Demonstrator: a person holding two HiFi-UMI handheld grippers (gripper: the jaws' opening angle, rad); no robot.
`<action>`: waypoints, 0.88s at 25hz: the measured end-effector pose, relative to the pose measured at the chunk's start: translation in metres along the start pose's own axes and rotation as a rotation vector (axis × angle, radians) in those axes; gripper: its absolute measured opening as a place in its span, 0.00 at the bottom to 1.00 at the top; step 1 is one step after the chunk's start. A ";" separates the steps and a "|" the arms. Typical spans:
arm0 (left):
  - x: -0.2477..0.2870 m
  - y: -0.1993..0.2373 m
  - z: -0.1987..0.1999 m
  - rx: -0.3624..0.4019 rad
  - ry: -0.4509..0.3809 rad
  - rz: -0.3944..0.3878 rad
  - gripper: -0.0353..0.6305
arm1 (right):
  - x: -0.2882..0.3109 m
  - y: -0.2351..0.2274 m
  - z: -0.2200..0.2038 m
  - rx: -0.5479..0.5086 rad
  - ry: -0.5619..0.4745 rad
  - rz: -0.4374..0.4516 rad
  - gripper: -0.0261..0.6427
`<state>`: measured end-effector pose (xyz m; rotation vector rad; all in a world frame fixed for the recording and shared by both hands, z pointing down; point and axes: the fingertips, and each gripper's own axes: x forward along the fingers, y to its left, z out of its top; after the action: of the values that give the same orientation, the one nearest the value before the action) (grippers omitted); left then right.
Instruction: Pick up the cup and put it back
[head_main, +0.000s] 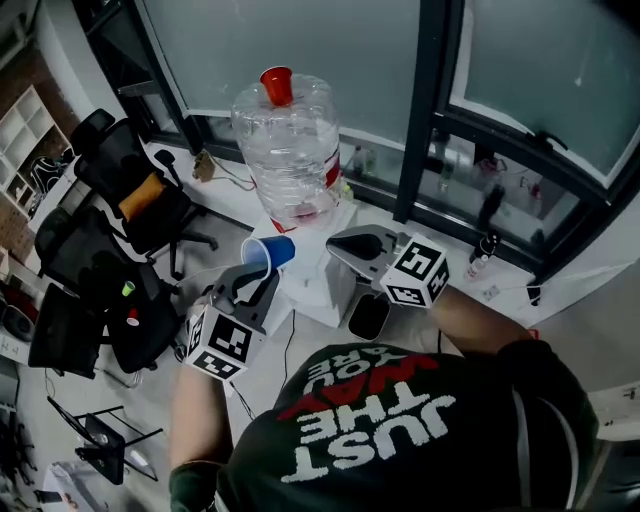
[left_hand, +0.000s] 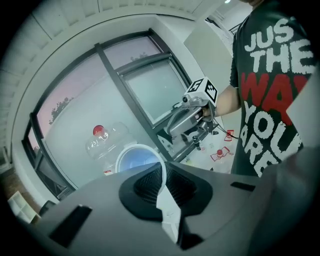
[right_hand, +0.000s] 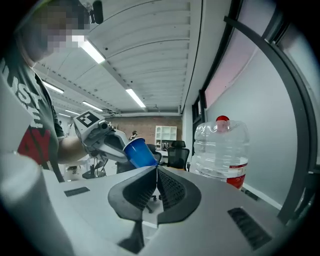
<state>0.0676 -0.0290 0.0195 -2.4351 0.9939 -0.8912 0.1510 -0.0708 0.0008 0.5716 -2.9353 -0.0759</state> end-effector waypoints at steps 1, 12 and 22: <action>-0.001 0.000 0.000 0.000 -0.001 0.003 0.09 | 0.001 0.000 0.001 -0.002 0.000 0.004 0.09; 0.003 -0.005 -0.022 -0.028 0.028 0.014 0.09 | 0.016 0.001 -0.002 0.003 0.009 0.037 0.09; 0.018 -0.027 -0.082 -0.137 0.103 -0.021 0.09 | 0.055 0.019 -0.036 0.051 0.065 0.125 0.09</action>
<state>0.0354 -0.0309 0.1019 -2.5385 1.1012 -0.9948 0.0986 -0.0744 0.0450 0.3883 -2.9087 0.0315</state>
